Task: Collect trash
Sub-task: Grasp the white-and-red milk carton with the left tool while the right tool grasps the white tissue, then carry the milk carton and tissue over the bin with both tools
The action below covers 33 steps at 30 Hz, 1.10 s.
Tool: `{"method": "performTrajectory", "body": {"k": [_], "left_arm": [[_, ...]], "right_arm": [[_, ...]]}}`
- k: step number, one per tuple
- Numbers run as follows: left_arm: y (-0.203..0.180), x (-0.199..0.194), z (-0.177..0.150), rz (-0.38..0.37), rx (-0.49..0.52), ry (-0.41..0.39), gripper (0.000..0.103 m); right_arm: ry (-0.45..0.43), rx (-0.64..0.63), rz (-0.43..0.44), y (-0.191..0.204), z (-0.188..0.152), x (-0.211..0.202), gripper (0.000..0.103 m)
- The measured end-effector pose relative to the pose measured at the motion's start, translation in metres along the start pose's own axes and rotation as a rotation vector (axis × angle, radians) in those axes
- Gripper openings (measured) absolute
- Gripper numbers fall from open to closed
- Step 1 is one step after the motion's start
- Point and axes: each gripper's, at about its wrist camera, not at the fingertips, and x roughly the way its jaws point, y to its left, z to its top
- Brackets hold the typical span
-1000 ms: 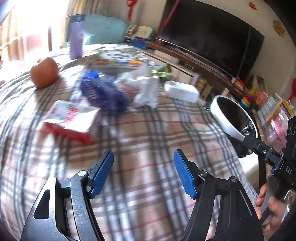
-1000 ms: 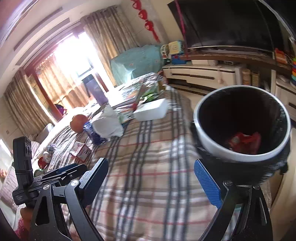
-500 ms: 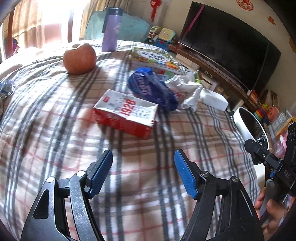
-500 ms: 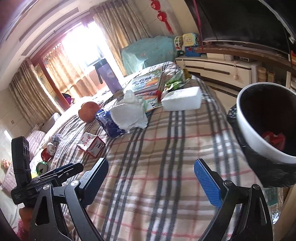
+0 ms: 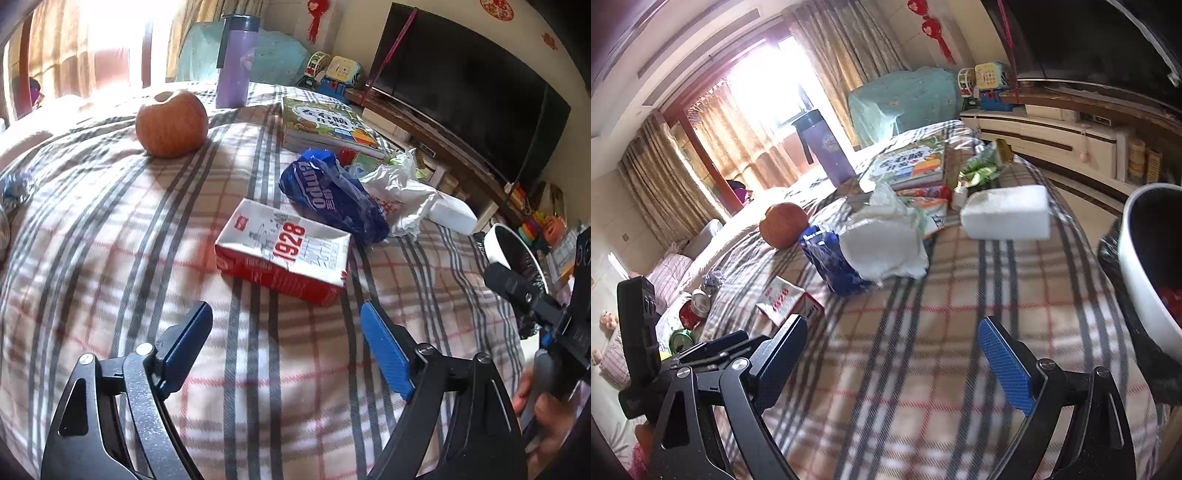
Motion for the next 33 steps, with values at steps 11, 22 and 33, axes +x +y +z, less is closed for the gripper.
{"method": "performTrajectory", "body": {"k": [11, 22, 33], "left_arm": [[-0.003, 0.030, 0.023, 0.039, 0.096, 0.027, 0.093], [-0.009, 0.033, 0.024, 0.026, 0.121, -0.042, 0.090], [-0.062, 0.007, 0.000, -0.091, 0.164, -0.048, 0.090]], "right_arm": [[0.004, 0.012, 0.042, 0.001, 0.036, 0.041, 0.095], [-0.003, -0.002, 0.052, -0.006, 0.029, 0.031, 0.018], [-0.033, 0.048, -0.018, -0.044, -0.006, -0.040, 0.018]]}}
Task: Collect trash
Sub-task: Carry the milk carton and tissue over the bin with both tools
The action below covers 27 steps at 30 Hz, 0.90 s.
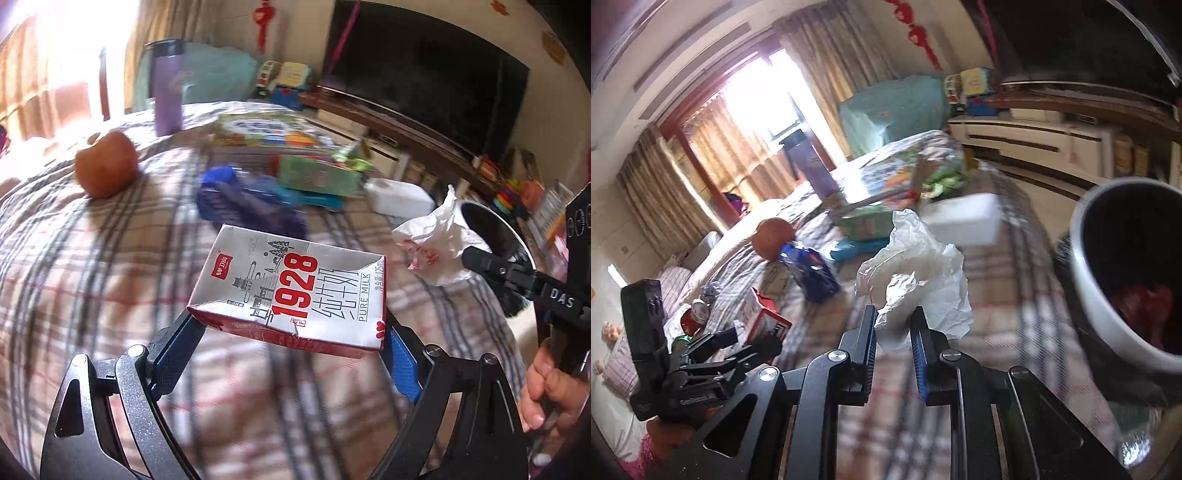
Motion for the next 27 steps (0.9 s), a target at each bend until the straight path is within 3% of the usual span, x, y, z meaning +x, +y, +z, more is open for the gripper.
{"method": "performTrajectory", "body": {"k": [9, 27], "left_arm": [[-0.050, -0.001, -0.005, -0.059, 0.069, 0.023, 0.090], [-0.112, -0.002, -0.007, -0.087, 0.152, 0.042, 0.090]], "right_arm": [[-0.036, 0.059, -0.041, -0.030, -0.015, -0.039, 0.018], [-0.113, 0.092, -0.080, -0.051, -0.029, -0.090, 0.018]]}}
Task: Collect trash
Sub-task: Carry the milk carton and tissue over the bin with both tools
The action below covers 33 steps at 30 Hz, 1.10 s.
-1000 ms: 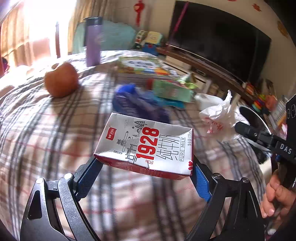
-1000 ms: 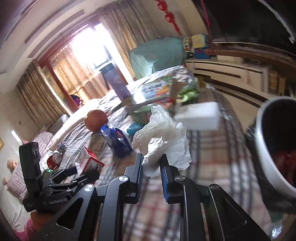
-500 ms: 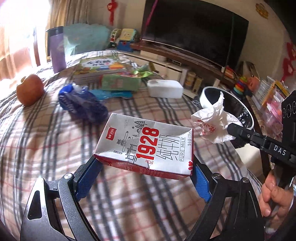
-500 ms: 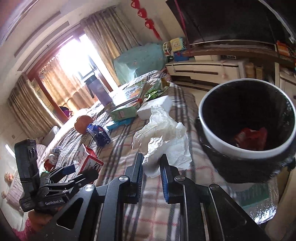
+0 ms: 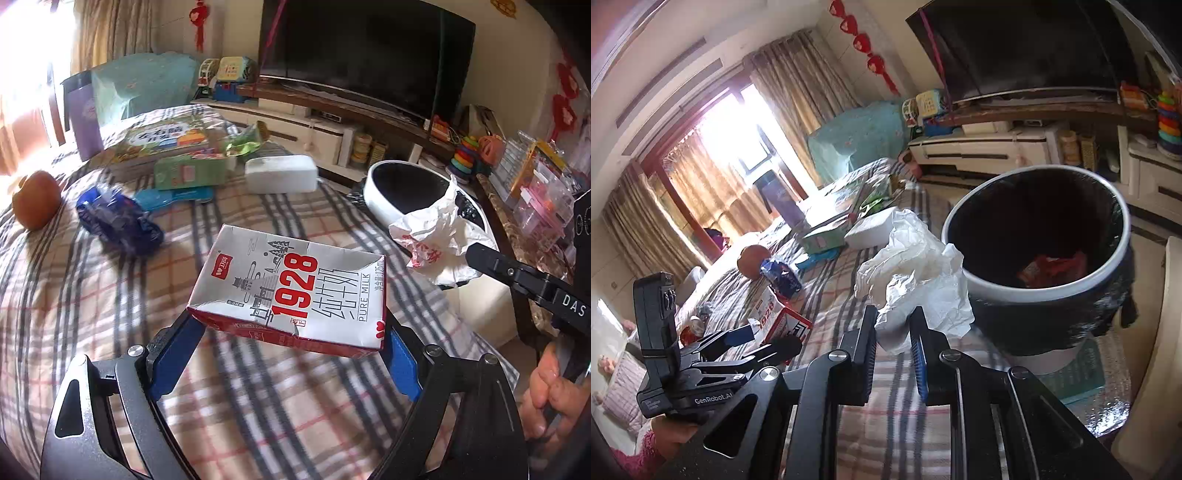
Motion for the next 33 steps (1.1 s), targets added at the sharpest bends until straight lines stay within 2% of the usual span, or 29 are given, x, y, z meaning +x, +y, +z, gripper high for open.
{"method": "performTrajectory", "body": {"k": [17, 33], "left_arm": [[-0.054, 0.012, 0.016, -0.048, 0.092, 0.007, 0.090], [-0.081, 0.024, 0.029, -0.076, 0.133, 0.011, 0.090]], "right_arm": [[-0.063, 0.029, -0.049, -0.030, 0.006, -0.032, 0.018], [-0.103, 0.064, -0.089, -0.056, 0.014, -0.049, 0.018]]}}
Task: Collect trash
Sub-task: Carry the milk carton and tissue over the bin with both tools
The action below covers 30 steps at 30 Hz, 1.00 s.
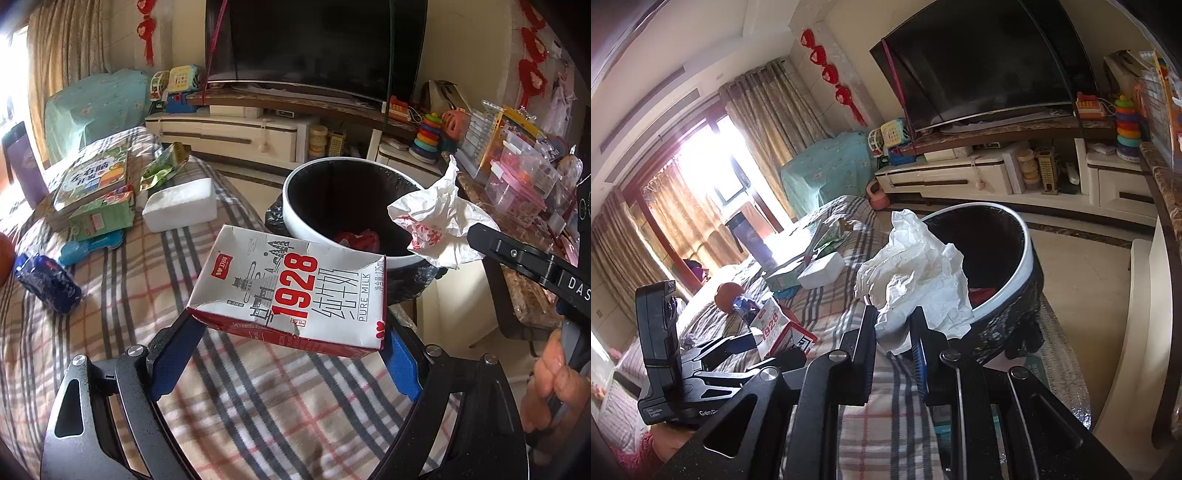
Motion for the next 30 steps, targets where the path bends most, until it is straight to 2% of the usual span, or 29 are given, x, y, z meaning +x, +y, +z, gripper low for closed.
{"method": "performTrajectory", "body": {"k": [30], "left_arm": [[-0.024, 0.039, 0.040, -0.042, 0.035, 0.015, 0.090]], "right_arm": [[0.009, -0.001, -0.062, -0.024, 0.024, 0.011, 0.018]]}}
